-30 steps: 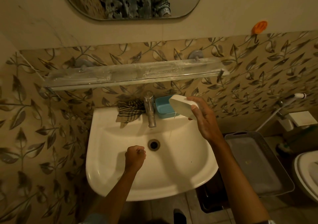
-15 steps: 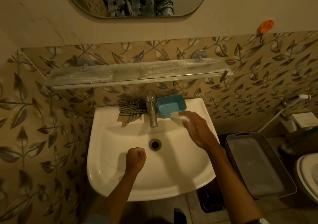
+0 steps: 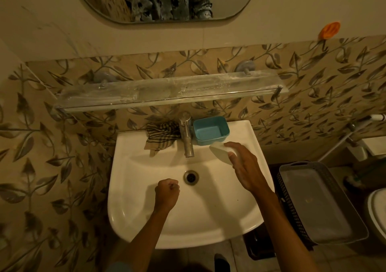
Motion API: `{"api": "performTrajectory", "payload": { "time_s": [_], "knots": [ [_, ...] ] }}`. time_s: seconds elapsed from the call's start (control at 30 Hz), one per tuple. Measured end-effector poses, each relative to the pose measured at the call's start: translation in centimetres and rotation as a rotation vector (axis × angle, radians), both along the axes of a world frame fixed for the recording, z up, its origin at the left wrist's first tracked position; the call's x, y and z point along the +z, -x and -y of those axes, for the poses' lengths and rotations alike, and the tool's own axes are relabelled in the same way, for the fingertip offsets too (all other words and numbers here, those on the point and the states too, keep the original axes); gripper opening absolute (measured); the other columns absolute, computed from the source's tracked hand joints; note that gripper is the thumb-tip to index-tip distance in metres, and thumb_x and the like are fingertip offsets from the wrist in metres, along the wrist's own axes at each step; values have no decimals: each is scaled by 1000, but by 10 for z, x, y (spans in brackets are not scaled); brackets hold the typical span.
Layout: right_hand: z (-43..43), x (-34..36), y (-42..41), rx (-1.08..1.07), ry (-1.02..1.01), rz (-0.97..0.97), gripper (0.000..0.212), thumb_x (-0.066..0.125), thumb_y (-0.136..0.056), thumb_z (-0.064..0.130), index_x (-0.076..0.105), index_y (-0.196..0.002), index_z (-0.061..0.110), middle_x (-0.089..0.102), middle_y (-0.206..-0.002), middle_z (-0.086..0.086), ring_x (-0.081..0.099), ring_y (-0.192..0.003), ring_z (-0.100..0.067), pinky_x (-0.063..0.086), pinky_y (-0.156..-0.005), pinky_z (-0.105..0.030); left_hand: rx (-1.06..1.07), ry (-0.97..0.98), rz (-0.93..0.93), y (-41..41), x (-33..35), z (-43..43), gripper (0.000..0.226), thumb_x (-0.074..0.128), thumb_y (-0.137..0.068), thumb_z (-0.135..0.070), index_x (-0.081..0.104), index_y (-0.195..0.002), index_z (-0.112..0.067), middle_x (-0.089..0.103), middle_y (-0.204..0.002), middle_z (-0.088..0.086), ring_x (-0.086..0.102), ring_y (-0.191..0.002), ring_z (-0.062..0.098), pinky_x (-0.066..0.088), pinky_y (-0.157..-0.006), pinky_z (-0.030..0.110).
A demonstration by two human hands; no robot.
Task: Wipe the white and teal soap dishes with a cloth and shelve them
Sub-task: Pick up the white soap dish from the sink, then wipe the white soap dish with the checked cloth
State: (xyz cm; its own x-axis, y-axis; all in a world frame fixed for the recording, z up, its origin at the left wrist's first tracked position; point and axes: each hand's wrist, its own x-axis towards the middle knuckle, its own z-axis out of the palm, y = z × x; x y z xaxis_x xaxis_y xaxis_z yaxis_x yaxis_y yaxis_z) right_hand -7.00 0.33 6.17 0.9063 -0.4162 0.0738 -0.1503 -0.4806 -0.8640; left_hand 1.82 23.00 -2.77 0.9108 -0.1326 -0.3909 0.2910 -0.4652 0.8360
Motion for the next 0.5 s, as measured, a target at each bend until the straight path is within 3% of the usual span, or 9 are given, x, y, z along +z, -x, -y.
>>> {"api": "performTrajectory", "payload": {
  "time_s": [0.2, 0.3, 0.37, 0.5],
  "knots": [
    [1, -8, 2, -10, -11, -9, 28, 46, -100, 26, 54, -127, 25, 58, -127, 0, 55, -113, -16, 51, -96, -38, -34, -75, 42, -6, 1, 1, 18, 53, -84, 6, 69, -93, 5, 70, -93, 22, 66, -90, 37, 55, -83, 46],
    [4, -10, 2, 21, -30, -35, 24, 46, -100, 26, 52, -123, 31, 58, -122, 6, 56, -109, -11, 51, -94, -35, -95, -175, 118, -12, 7, 3, 22, 52, -87, 2, 67, -103, 1, 69, -105, 18, 64, -102, 31, 50, -90, 32],
    [6, -11, 4, -2, -32, -2, 24, 46, -101, 26, 52, -122, 34, 57, -122, 7, 57, -110, -12, 54, -89, -34, -141, -215, 192, -21, 13, 4, 24, 54, -87, 0, 64, -109, -2, 66, -112, 16, 61, -105, 28, 46, -88, 28],
    [13, -15, 8, -35, -78, -27, 29, 44, -98, 35, 53, -124, 31, 58, -121, 11, 57, -107, -7, 57, -84, -37, -226, -271, 403, -57, 34, 11, 32, 58, -85, -3, 57, -117, -4, 54, -125, 17, 49, -120, 30, 41, -101, 37]
  ]
}}
